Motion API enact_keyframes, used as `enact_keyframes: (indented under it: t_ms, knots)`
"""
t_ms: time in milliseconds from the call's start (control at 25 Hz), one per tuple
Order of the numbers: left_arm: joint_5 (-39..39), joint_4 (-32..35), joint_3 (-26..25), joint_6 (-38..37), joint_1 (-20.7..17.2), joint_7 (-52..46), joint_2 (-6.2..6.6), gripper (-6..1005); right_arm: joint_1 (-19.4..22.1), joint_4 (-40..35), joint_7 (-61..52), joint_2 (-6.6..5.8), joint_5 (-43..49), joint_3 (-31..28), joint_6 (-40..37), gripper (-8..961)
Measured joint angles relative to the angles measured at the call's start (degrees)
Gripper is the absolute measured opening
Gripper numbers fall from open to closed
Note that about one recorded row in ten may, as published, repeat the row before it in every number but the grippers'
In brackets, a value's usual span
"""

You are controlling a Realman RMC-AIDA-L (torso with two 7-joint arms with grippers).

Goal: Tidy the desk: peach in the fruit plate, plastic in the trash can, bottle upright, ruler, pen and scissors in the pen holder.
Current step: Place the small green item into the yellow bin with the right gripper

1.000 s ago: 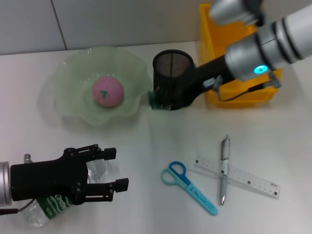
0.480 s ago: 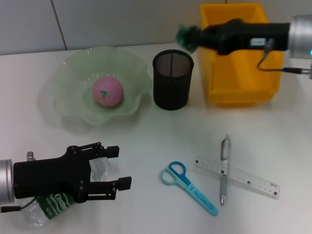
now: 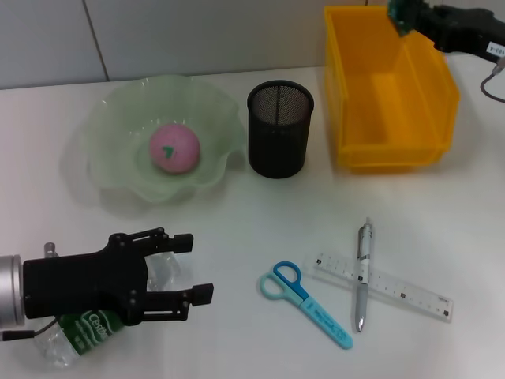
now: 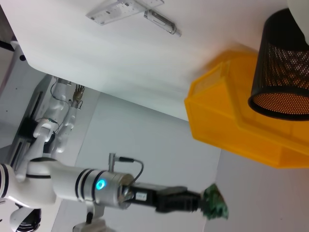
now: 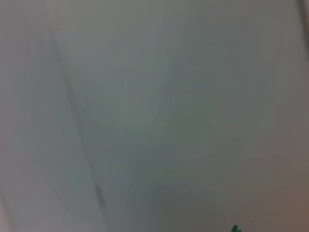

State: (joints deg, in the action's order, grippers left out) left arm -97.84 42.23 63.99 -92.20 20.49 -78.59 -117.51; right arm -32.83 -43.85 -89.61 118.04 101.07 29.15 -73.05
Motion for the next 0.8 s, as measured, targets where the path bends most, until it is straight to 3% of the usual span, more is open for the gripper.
enact_keyframes:
  t_ms: [280,800]
  knots:
    - [-0.1,-0.1,-0.7,0.0,0.1,0.4,-0.12,860,-0.4,3.2,3.9,0.02,0.0,-0.1,8.3,103]
    - [-0.2,-0.1,-0.7,0.0,0.2,0.5,-0.11,860,-1.0,3.6,4.0,0.17,0.2,0.1,9.7,518]
